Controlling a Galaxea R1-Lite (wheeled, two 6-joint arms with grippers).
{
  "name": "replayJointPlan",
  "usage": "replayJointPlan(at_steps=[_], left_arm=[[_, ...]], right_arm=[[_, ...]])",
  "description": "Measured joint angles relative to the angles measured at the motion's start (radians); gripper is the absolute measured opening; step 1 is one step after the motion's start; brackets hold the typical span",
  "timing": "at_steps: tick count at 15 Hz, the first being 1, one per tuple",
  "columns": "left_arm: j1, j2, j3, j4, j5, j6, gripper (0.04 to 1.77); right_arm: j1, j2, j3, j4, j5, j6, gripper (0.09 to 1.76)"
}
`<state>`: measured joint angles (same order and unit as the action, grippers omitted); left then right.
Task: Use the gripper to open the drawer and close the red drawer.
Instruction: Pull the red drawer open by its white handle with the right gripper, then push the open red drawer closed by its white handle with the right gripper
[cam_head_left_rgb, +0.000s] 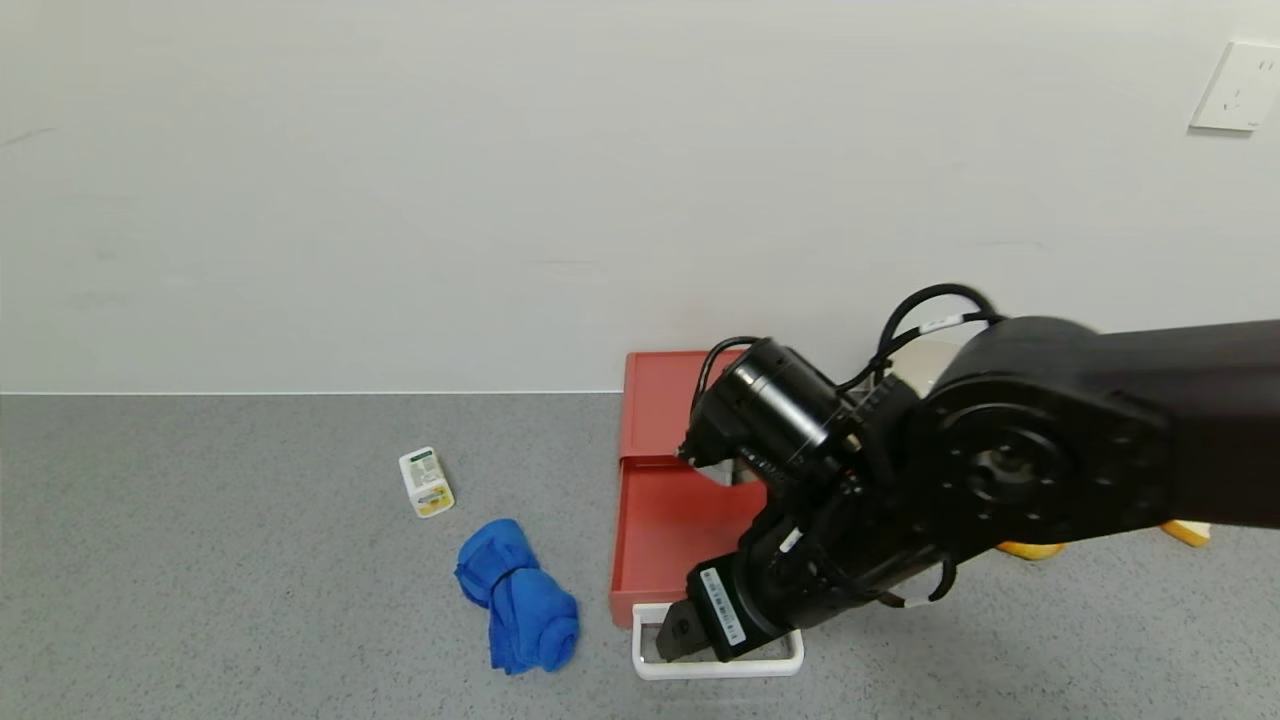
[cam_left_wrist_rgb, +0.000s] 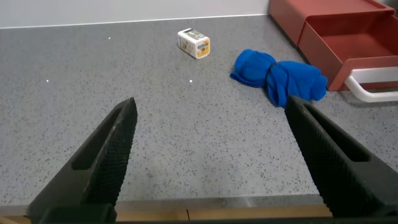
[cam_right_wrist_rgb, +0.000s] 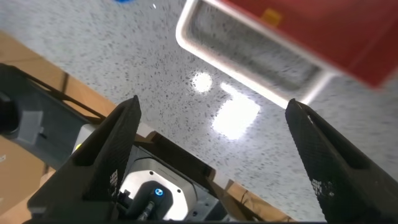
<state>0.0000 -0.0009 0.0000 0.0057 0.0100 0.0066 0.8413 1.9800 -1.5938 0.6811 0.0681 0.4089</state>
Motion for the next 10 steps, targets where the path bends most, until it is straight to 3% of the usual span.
replayJointPlan(at_steps=[3, 8, 10], left_arm=[[0.0, 0.0, 0.0, 0.0, 0.001, -0.002, 1.72], [0.0, 0.0, 0.0, 0.0, 0.001, -0.003, 1.72], [0.0, 0.0, 0.0, 0.0, 0.0, -0.004, 1.72]], right_arm=[[-0.053, -0.147, 0.067, -0.067, 0.004, -0.099, 1.71], [-0.217, -0.345, 0.311, -0.391, 0.099, -0.196, 1.71], [-0.27, -0.404, 0.384, -0.46, 0.109, -0.199, 1.71]])
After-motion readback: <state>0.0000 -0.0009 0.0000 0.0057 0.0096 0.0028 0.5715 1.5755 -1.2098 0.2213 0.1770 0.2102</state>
